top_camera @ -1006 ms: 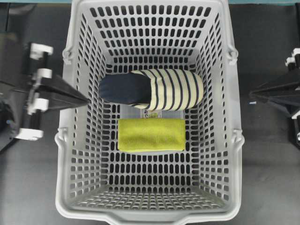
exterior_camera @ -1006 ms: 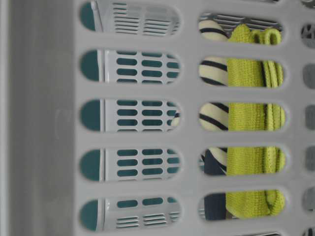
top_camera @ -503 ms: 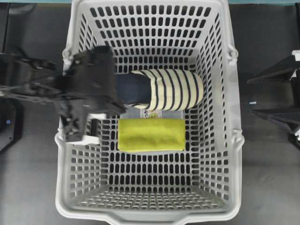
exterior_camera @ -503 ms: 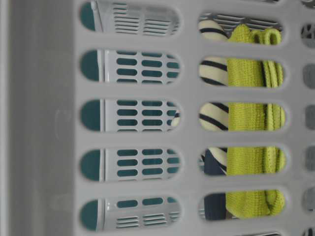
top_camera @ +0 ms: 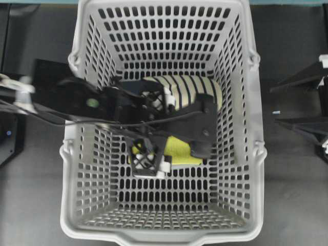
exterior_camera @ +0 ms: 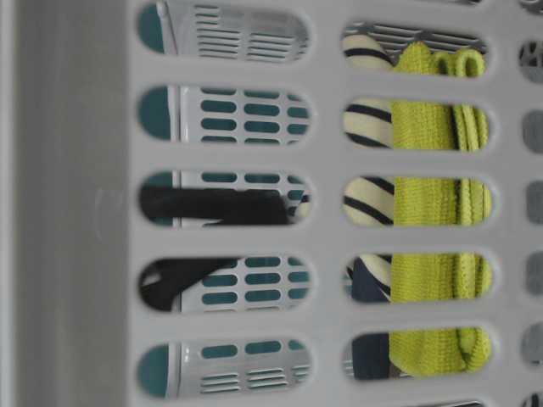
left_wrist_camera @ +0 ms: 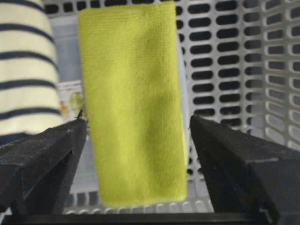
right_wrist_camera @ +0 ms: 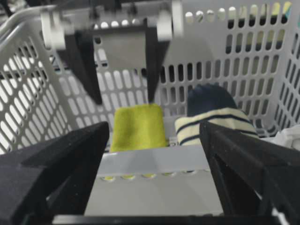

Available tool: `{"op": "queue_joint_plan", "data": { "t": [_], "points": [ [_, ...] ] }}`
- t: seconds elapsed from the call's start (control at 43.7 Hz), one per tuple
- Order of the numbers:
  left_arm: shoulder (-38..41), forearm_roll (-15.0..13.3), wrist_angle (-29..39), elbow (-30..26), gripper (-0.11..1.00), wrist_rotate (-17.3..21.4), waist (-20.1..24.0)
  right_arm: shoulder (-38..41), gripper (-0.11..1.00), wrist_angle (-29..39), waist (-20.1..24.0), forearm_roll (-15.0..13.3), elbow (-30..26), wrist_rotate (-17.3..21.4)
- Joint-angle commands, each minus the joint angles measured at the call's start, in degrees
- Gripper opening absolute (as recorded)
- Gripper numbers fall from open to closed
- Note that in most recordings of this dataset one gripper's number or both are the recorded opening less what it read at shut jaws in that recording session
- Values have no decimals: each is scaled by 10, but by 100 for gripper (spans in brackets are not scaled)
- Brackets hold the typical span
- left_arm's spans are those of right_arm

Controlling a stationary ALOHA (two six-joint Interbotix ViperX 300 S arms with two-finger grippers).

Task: Pick up the yellow cloth from the shopping basket with the left arm.
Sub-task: 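Lower the left gripper into the basket onto the yellow cloth, then close the left gripper on the yellow cloth and lift it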

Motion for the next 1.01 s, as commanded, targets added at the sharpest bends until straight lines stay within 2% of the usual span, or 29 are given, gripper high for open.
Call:
{"op": "queue_joint_plan", "data": {
  "t": [0.0, 0.274, 0.526, 0.572, 0.663, 0.823, 0.984],
  "points": [
    [19, 2, 0, -10, 86, -2, -3, 2, 75, -6, -1, 2, -14, 2],
    [57, 2, -19, 20, 86, -3, -4, 2, 74, -7, -1, 2, -11, 2],
    [56, 2, -39, 51, 82, -3, -5, 2, 74, -7, -1, 2, -10, 2],
    [57, 2, -40, 54, 77, -1, -4, 2, 74, -7, -1, 2, -10, 2],
    [56, 2, -40, 58, 61, 2, -4, 2, 74, -7, -1, 2, -9, 2],
    [50, 2, -37, 48, 17, 10, -5, 2, 74, -7, -1, 2, -7, 2],
    [22, 2, -4, 11, 16, 10, -5, 2, 74, -4, -1, 3, -4, 3]
  ]
}}
